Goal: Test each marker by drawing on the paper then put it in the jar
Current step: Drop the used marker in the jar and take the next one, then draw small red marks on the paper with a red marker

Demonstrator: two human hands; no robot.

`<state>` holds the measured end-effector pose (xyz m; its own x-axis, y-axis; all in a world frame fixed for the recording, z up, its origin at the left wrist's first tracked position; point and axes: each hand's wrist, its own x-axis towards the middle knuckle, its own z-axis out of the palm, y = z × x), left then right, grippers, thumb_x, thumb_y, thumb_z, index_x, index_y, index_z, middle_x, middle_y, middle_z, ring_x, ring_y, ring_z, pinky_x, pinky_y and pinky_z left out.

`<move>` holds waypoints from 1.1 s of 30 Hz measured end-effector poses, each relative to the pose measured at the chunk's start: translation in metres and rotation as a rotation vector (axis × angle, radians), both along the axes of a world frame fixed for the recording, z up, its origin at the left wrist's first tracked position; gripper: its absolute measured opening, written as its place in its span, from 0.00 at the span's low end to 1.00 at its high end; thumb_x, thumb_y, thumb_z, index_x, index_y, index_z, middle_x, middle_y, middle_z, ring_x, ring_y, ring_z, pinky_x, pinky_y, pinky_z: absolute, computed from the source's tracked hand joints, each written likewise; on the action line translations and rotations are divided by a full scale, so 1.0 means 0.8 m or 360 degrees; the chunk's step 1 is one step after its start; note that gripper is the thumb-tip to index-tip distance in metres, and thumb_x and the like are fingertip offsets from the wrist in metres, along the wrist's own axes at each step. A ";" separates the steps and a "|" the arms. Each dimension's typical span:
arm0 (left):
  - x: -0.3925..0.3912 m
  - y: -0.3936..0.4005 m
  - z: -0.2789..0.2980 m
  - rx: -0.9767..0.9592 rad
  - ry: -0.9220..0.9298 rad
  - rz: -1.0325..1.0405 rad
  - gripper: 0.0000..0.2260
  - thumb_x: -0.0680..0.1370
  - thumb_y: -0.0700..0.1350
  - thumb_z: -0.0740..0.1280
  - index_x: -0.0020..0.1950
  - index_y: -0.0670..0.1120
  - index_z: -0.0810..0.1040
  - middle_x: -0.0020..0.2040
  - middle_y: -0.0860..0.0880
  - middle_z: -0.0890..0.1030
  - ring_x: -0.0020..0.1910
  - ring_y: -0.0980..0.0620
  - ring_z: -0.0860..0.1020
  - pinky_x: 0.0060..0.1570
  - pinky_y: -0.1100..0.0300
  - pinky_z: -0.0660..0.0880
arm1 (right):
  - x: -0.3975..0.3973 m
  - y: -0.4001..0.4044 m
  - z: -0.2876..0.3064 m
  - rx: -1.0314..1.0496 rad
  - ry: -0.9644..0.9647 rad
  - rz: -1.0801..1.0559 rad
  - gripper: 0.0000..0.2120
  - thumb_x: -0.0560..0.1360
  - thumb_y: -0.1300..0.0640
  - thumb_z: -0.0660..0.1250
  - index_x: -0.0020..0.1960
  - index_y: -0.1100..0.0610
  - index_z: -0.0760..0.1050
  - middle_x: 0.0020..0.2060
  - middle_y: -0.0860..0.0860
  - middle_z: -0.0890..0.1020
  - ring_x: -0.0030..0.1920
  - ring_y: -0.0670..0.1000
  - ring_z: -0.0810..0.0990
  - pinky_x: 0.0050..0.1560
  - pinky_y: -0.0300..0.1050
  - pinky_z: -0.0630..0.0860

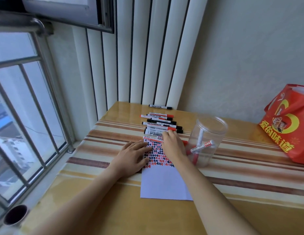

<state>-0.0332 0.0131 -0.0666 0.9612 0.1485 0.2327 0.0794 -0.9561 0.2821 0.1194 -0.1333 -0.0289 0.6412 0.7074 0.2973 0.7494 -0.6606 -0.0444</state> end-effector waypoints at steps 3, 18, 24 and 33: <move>0.000 -0.001 0.000 -0.0006 -0.0010 -0.0006 0.22 0.82 0.61 0.55 0.77 0.61 0.65 0.79 0.56 0.64 0.79 0.57 0.55 0.78 0.49 0.50 | -0.011 -0.009 0.002 0.0112 -0.0037 0.0010 0.09 0.82 0.65 0.64 0.62 0.60 0.75 0.59 0.54 0.76 0.57 0.54 0.78 0.50 0.47 0.80; -0.015 -0.009 0.018 -0.0029 -0.0529 -0.0257 0.15 0.82 0.55 0.62 0.62 0.48 0.77 0.55 0.52 0.81 0.55 0.50 0.78 0.57 0.54 0.70 | -0.096 -0.034 -0.015 0.1776 0.1858 0.0382 0.02 0.80 0.64 0.70 0.52 0.58 0.79 0.40 0.55 0.85 0.40 0.55 0.86 0.43 0.48 0.83; -0.014 -0.008 0.017 -0.0014 -0.0508 -0.0215 0.08 0.84 0.48 0.59 0.58 0.47 0.75 0.53 0.53 0.79 0.50 0.49 0.76 0.49 0.53 0.69 | -0.075 -0.059 -0.009 0.2023 0.1730 0.0202 0.07 0.78 0.63 0.74 0.50 0.57 0.75 0.36 0.53 0.81 0.33 0.51 0.80 0.38 0.42 0.78; -0.012 -0.013 0.021 0.0077 -0.0358 -0.0249 0.16 0.86 0.55 0.49 0.50 0.49 0.72 0.44 0.55 0.75 0.43 0.51 0.70 0.48 0.52 0.68 | -0.070 -0.069 0.005 0.0434 0.0032 0.0559 0.10 0.81 0.50 0.66 0.57 0.55 0.79 0.50 0.49 0.80 0.53 0.52 0.78 0.53 0.48 0.75</move>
<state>-0.0429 0.0026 -0.0501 0.8950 -0.0138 0.4458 -0.1295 -0.9645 0.2300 0.0635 -0.1885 -0.0252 0.3835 0.7808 0.4933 0.9235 -0.3282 -0.1984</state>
